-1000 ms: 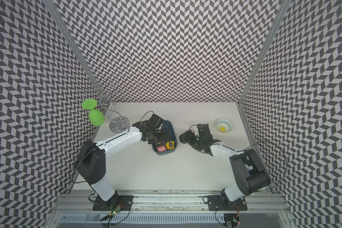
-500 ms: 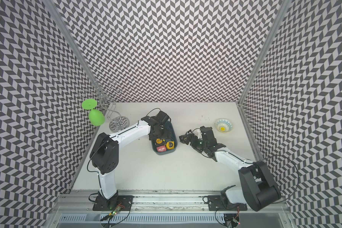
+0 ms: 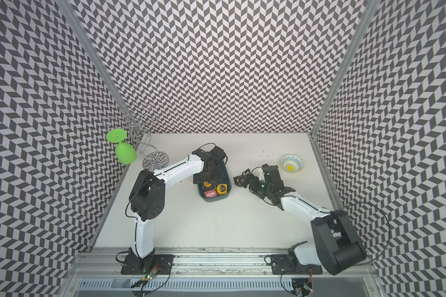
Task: Take the tape measure out of the storage box
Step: Pick up the tape measure from the storage box.
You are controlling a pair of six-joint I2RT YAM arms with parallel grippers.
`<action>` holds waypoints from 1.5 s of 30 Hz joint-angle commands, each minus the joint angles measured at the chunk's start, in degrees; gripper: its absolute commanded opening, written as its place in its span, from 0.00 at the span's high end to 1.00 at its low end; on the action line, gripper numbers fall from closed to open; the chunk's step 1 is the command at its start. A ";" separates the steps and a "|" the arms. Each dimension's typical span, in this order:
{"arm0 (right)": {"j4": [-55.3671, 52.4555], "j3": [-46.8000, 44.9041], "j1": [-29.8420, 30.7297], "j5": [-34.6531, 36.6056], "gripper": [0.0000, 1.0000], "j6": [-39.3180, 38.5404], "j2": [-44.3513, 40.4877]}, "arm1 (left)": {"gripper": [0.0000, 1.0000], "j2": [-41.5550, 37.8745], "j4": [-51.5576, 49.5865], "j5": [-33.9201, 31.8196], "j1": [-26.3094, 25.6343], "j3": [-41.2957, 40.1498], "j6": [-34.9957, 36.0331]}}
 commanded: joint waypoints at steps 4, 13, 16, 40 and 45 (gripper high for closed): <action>1.53 0.19 -0.87 -0.08 0.01 -1.75 -0.97 | 0.00 2.29 0.62 -0.80 -0.01 -0.20 -2.59; 0.99 0.17 -2.18 -0.51 0.00 -2.76 -1.47 | 0.01 2.53 4.62 -0.16 0.69 -3.05 -3.85; 1.04 -0.01 -2.45 -0.54 0.00 -2.90 -1.42 | 0.02 2.84 5.71 -0.42 0.82 -4.03 -4.10; 1.35 -0.07 -3.02 -1.74 0.00 -3.30 -1.15 | 0.70 -1.61 11.51 3.49 0.04 -14.34 -6.28; 1.85 -1.10 -3.09 -1.79 0.00 -3.07 -2.03 | 0.86 -4.07 12.48 3.67 -0.56 -17.19 -7.35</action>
